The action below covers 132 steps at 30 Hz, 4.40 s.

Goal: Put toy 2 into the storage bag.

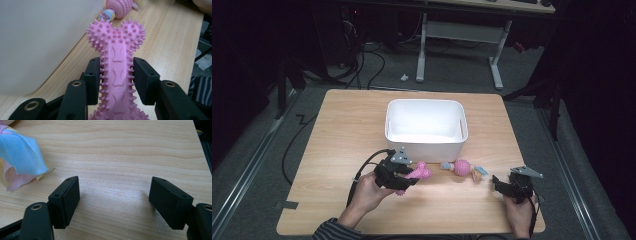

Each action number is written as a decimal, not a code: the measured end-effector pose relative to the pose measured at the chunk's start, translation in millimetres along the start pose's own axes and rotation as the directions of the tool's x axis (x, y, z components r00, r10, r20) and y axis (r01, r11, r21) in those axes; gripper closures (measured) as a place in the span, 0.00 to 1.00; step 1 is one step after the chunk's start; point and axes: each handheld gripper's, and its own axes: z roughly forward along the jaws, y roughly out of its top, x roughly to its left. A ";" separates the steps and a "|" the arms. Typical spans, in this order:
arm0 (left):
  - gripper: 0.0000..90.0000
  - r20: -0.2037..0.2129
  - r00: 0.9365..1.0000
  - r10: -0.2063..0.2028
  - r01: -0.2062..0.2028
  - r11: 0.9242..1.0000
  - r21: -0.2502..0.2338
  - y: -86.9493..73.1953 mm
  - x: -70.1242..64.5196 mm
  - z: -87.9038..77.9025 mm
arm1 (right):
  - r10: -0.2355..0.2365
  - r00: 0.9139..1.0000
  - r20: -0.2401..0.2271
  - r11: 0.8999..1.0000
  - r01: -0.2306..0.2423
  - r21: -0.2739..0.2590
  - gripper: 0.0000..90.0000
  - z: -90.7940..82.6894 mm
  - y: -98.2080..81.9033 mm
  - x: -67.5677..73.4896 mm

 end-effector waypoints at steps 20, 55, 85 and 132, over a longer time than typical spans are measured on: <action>0.66 0.006 1.000 -0.009 0.009 0.998 -0.065 27.0 9.1 -44.0 | -0.002 1.000 -0.001 1.000 0.002 0.000 0.28 0.0 0.0 0.0; 0.66 -0.042 0.998 0.048 -0.052 0.994 -0.095 102.7 42.6 -58.2 | -0.002 1.000 -0.003 1.000 0.002 0.000 0.27 0.0 0.0 -0.1; 0.66 -0.110 0.993 -0.039 0.028 0.995 -0.096 105.1 82.6 -17.3 | -0.001 1.000 -0.006 1.000 0.001 -0.003 0.28 0.2 -0.1 -0.2; 0.65 -0.168 0.984 -0.053 0.056 0.998 0.014 100.1 89.5 31.0 | -0.002 1.000 -0.010 1.000 0.002 -0.004 0.28 0.1 -0.1 -0.3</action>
